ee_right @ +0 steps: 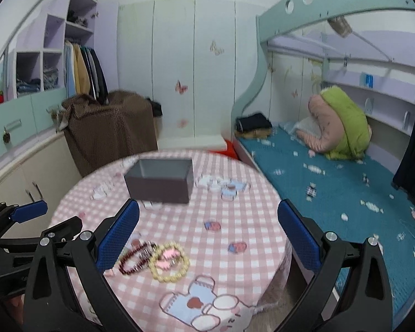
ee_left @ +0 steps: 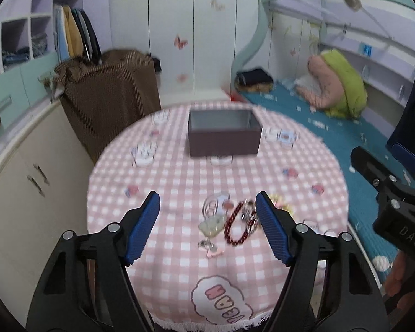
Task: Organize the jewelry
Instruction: 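Lower the left tool toward the red bead bracelet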
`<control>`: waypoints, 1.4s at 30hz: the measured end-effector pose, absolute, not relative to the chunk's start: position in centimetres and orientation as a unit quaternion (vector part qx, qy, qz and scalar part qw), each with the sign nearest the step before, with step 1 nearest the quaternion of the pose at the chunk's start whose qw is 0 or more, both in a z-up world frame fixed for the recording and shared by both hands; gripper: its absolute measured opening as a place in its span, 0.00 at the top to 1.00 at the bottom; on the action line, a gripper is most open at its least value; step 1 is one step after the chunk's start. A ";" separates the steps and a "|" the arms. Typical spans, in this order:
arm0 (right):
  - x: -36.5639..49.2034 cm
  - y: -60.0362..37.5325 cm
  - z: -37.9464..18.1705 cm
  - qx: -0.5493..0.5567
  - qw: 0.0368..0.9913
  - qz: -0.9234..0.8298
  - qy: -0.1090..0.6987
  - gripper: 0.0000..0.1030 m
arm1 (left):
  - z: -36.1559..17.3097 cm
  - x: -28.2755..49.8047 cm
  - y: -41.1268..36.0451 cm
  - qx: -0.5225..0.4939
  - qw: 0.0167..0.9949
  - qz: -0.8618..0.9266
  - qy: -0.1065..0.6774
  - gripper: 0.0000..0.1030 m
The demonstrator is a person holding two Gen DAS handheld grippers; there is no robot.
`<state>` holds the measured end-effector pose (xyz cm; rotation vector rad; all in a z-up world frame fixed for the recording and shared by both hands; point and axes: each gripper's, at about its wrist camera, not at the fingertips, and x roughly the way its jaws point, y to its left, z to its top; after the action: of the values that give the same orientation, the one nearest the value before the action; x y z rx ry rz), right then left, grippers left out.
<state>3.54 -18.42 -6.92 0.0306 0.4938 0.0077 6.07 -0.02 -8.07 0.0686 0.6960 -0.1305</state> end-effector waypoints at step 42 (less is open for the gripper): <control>11.2 -21.2 -17.9 0.021 0.908 0.088 0.410 0.91 | -17.0 14.8 -4.0 0.067 0.866 -0.127 0.478 0.54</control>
<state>11.23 -21.25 -17.95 0.0444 0.8452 0.1808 14.75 -4.01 -17.02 0.1405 1.0014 -0.2656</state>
